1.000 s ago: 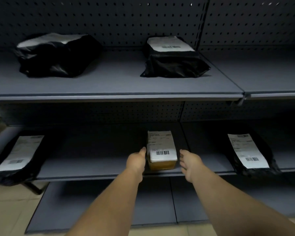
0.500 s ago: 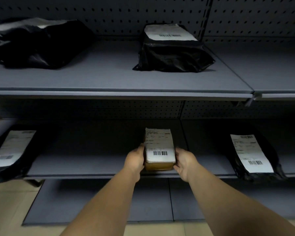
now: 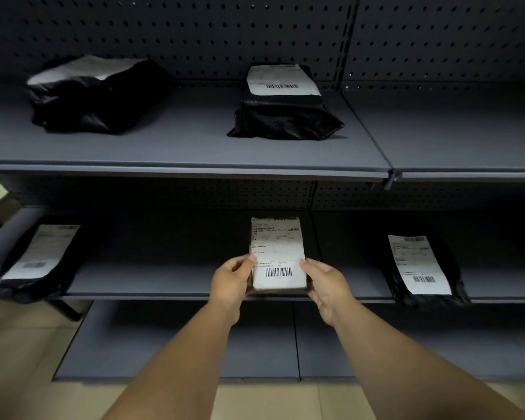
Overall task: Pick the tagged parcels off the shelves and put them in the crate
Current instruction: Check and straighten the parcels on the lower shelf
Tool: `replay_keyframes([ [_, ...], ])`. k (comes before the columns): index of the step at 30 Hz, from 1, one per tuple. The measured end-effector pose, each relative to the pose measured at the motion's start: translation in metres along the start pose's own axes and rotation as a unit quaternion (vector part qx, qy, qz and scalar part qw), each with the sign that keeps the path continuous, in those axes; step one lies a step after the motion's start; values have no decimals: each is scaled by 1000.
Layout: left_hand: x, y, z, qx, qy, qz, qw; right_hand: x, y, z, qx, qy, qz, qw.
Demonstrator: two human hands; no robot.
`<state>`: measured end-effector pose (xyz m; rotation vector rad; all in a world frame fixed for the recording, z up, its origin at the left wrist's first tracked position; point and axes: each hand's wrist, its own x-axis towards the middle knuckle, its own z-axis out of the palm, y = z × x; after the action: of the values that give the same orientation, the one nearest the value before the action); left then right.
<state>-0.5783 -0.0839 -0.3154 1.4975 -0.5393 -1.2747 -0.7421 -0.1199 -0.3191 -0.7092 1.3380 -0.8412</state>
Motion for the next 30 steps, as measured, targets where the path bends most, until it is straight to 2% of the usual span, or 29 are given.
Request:
replay_keyframes([
  [16,-42,-10,-7,-15,-20,45,999,-49,6,-21,24,-67,-53,996],
  [30,-14,-8,-7,4,-13,40,999,-30,0,-9,23,-50,-45,997],
])
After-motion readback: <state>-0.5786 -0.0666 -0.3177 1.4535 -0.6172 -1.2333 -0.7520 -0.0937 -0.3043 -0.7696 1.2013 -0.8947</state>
